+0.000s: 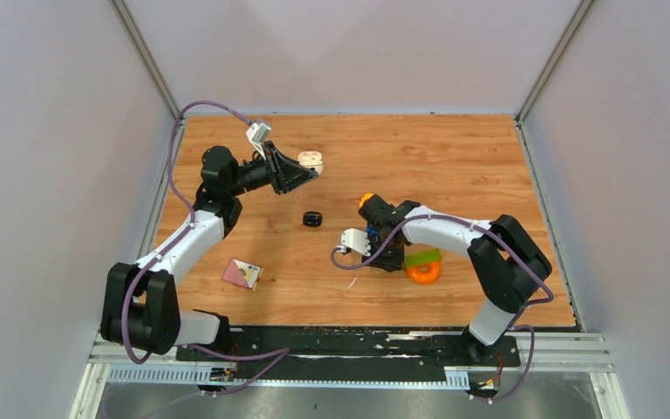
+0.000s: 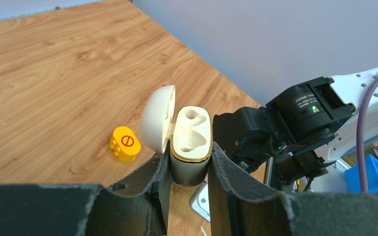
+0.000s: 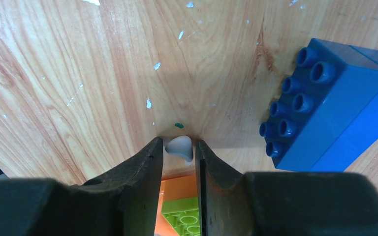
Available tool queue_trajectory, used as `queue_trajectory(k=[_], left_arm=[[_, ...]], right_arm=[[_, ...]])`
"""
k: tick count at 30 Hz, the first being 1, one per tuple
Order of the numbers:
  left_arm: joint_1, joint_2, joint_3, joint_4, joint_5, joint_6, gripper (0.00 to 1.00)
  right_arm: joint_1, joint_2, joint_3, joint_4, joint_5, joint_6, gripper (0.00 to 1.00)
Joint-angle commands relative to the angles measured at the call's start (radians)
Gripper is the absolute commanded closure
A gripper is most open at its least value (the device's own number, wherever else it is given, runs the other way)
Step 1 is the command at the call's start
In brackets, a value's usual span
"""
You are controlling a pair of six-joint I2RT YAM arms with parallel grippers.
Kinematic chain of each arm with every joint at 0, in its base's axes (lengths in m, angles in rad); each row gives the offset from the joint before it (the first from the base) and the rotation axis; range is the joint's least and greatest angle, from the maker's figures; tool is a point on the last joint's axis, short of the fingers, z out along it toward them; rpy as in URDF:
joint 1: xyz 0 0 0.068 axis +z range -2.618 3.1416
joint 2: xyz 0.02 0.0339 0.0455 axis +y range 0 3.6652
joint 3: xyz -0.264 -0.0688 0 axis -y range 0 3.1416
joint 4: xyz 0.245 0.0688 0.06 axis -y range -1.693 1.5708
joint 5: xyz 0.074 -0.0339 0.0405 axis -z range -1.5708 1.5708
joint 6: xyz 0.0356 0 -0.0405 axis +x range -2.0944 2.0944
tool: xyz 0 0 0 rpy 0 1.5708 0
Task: Insert the wireless bluetooth earbuds into the charging case
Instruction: Pick up the left earbud from the center of the board.
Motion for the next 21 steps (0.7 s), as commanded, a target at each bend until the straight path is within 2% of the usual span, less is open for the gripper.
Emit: queue_trajectory(k=[1, 9, 21], left_arm=[[-0.001, -0.003, 0.036, 0.020, -0.006, 0.018, 1.00], [-0.001, 0.000, 0.037, 0.025, -0.008, 0.014, 1.00], [-0.001, 0.001, 0.038, 0.023, -0.009, 0.014, 1.00]], right_arm=[[0.016, -0.006, -0.022, 0.043, 0.035, -0.024, 0.69], [0.021, -0.003, -0.020, 0.059, 0.042, -0.026, 0.78], [0.024, 0.029, 0.018, 0.055, 0.014, 0.021, 0.74]])
